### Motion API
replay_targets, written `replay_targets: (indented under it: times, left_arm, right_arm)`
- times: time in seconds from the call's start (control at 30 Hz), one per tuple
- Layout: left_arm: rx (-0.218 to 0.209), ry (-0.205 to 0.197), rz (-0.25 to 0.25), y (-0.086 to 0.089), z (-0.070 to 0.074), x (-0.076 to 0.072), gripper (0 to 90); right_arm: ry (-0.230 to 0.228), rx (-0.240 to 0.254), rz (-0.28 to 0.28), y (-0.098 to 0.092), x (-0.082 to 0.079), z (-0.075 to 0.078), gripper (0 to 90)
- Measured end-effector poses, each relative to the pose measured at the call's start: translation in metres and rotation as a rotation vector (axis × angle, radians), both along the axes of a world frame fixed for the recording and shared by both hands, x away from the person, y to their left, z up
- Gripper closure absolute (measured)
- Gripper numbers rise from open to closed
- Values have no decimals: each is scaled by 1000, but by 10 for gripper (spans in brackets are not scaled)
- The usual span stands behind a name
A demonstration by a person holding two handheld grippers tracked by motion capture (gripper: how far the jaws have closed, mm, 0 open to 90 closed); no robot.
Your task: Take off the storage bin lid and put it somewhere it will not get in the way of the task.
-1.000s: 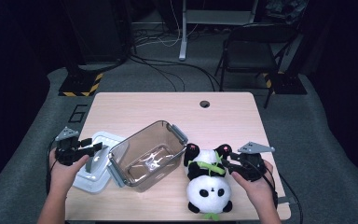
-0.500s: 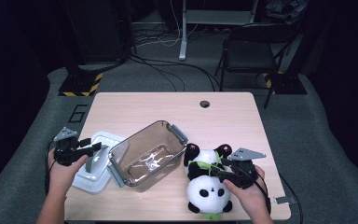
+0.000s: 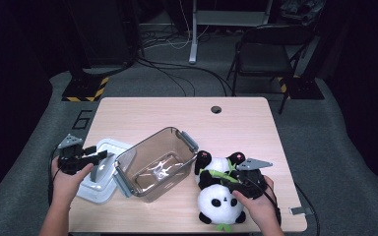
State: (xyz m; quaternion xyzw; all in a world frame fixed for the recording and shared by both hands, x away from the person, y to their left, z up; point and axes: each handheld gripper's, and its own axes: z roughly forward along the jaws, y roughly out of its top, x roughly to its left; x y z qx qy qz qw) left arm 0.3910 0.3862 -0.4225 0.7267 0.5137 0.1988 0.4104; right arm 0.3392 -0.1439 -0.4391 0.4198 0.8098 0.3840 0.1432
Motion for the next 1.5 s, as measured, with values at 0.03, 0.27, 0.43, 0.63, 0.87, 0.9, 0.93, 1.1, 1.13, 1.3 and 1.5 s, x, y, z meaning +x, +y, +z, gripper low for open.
replay_targets:
  times: [0.03, 0.27, 0.43, 0.63, 0.87, 0.9, 0.93, 1.1, 1.13, 1.3, 1.5]
  left_arm:
    - [0, 2, 0, 0, 0, 0, 448]
    - [-10, -4, 5, 1, 0, 0, 448]
    - [-10, -1, 0, 1, 2, -1, 448]
    - [-16, -12, -8, -4, 3, 0, 449]
    - [-15, -16, -23, -6, 6, -1, 450]
    - [-19, -17, -26, -6, 6, -1, 450]
    - [-22, -25, -25, -7, 6, -2, 450]
    - [-28, -31, -47, -11, 11, -3, 451]
    - [-26, -34, -51, -12, 12, -4, 450]
    - [-19, -33, -63, -16, 13, -4, 451]
    - [-25, -45, -71, -17, 17, -7, 451]
  right_arm:
    - [-6, -4, 7, 0, 0, 0, 590]
    - [-71, -6, 35, -3, 0, 5, 658]
    - [-73, 6, 34, -16, 11, 15, 663]
    - [-48, 34, 1, -35, 31, 19, 662]
    - [-44, 29, -93, -46, 46, 11, 656]
    - [-44, 29, -104, -47, 46, 9, 654]
    - [-40, 36, -116, -47, 46, 6, 646]
    - [-41, 47, -142, -50, 43, 3, 588]
    - [-38, 44, -140, -50, 42, 4, 579]
    - [-30, 26, -115, -48, 35, 7, 559]
    - [-30, 19, -90, -44, 20, 7, 545]
